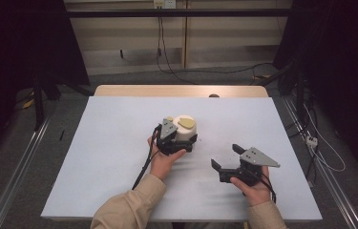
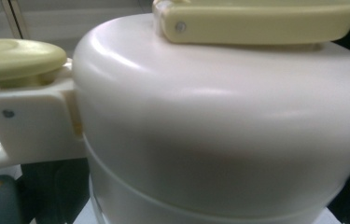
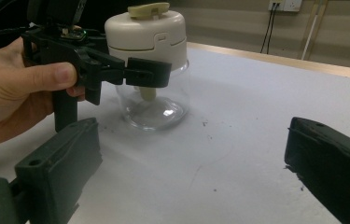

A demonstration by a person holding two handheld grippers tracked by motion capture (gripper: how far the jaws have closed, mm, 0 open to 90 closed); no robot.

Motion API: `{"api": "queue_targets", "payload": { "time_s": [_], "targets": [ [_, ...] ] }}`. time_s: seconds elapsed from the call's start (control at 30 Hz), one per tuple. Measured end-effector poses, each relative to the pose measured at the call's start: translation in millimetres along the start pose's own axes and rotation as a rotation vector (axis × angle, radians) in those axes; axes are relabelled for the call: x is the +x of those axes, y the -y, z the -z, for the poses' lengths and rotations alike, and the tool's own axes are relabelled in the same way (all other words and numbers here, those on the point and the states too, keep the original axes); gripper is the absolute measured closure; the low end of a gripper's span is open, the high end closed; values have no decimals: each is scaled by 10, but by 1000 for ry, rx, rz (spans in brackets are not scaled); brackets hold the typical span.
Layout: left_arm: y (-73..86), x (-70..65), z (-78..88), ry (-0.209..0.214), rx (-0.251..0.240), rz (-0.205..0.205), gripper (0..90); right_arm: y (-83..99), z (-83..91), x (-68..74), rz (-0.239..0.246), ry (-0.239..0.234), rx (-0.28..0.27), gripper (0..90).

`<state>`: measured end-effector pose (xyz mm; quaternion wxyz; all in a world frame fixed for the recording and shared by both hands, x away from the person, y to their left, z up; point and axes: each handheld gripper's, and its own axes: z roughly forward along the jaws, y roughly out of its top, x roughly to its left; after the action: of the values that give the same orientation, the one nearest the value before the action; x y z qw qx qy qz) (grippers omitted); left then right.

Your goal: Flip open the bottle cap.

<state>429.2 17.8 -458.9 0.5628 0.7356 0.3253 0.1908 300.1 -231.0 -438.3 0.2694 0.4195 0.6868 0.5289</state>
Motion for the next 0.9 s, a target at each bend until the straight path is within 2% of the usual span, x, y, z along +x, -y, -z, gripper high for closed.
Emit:
{"api": "queue_targets", "payload": {
  "time_s": [0.27,0.43,0.6,0.8,0.9],
  "targets": [
    [-1,-1,-2,-3,4,-11,51,-54,-93,1,-35,-17,26,43],
    [-1,-2,-1,-3,4,-10,51,-94,-164,14,-33,-31,66,138],
    [-3,-1,-1,-2,6,-9,51,-160,-233,31,-38,-58,75,261],
    [-3,-1,-1,-2,6,-9,51,-229,-319,46,-30,-64,86,310],
    [-4,-1,-1,-1,6,-10,51,-261,-348,52,-30,-74,90,369]
  ]
}}
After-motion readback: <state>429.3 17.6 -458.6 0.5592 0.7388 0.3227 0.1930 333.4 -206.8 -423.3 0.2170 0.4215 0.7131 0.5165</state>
